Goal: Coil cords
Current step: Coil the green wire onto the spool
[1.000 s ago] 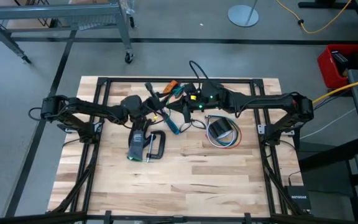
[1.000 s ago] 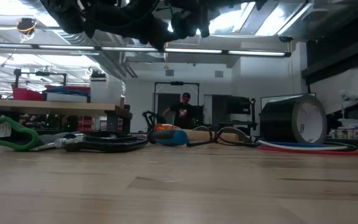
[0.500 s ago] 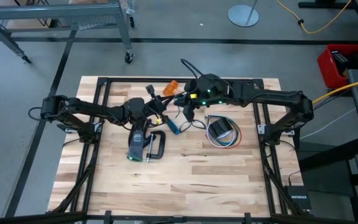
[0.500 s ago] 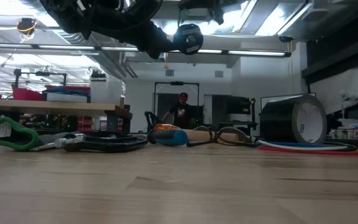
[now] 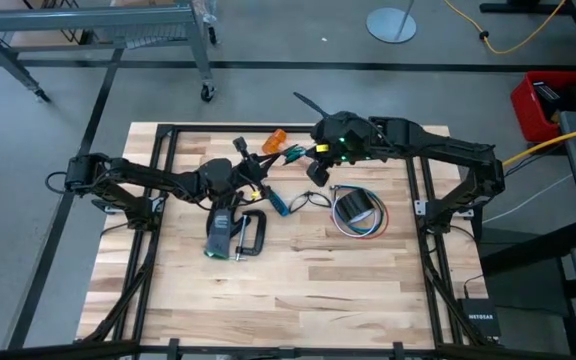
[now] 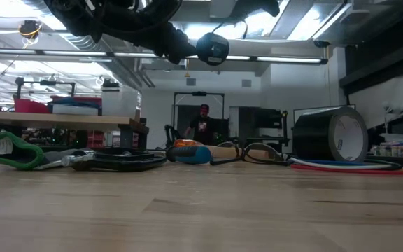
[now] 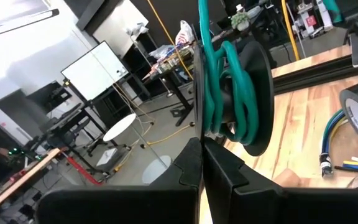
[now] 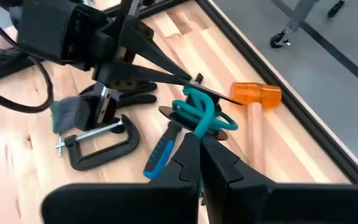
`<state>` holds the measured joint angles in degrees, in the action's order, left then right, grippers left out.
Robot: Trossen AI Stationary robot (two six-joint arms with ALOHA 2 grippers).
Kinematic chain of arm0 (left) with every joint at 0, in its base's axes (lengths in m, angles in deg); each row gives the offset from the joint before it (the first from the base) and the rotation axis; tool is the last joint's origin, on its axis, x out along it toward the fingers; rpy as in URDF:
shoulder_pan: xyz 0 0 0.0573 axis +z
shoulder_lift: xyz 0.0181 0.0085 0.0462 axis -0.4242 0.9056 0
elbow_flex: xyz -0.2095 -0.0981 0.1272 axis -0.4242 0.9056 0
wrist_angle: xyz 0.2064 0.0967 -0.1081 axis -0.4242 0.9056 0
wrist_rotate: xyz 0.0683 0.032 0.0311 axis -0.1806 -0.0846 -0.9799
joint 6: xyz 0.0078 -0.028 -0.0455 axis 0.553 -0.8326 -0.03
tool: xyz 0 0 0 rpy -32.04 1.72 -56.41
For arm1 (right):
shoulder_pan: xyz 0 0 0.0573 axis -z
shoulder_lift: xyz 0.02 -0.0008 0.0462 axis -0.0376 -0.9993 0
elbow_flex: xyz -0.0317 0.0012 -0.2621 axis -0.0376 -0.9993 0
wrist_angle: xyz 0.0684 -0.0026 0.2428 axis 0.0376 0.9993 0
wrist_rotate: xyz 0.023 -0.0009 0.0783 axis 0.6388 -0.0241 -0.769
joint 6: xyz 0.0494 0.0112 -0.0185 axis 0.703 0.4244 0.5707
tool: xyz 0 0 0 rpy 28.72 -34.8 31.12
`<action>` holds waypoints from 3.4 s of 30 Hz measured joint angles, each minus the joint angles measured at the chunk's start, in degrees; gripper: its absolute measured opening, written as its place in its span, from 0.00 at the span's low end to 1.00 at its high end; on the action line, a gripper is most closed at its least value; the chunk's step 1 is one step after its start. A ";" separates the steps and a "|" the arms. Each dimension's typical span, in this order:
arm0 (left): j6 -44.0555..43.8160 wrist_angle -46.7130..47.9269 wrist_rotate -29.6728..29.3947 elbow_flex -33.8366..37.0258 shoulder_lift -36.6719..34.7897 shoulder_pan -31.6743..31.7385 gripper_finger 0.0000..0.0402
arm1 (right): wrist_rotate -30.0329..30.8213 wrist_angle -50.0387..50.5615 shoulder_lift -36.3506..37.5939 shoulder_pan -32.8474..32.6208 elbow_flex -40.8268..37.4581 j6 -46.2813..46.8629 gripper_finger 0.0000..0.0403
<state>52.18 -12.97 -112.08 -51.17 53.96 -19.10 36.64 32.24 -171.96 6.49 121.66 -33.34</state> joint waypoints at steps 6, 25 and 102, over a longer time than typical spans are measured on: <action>-0.63 0.05 -2.32 0.00 0.00 0.07 0.00 | 0.20 2.71 -0.01 0.00 0.35 -0.01 0.00; -1.26 1.23 -3.07 0.02 -4.44 -3.60 0.00 | 15.84 17.25 -0.01 0.02 0.35 -0.01 0.00; -22.87 19.96 21.10 0.02 10.49 11.26 0.25 | 14.95 11.46 -0.05 0.00 0.31 -4.43 0.05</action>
<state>29.31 6.99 -90.98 -51.14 64.45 -7.84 51.60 43.69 -172.01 6.49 121.97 -37.77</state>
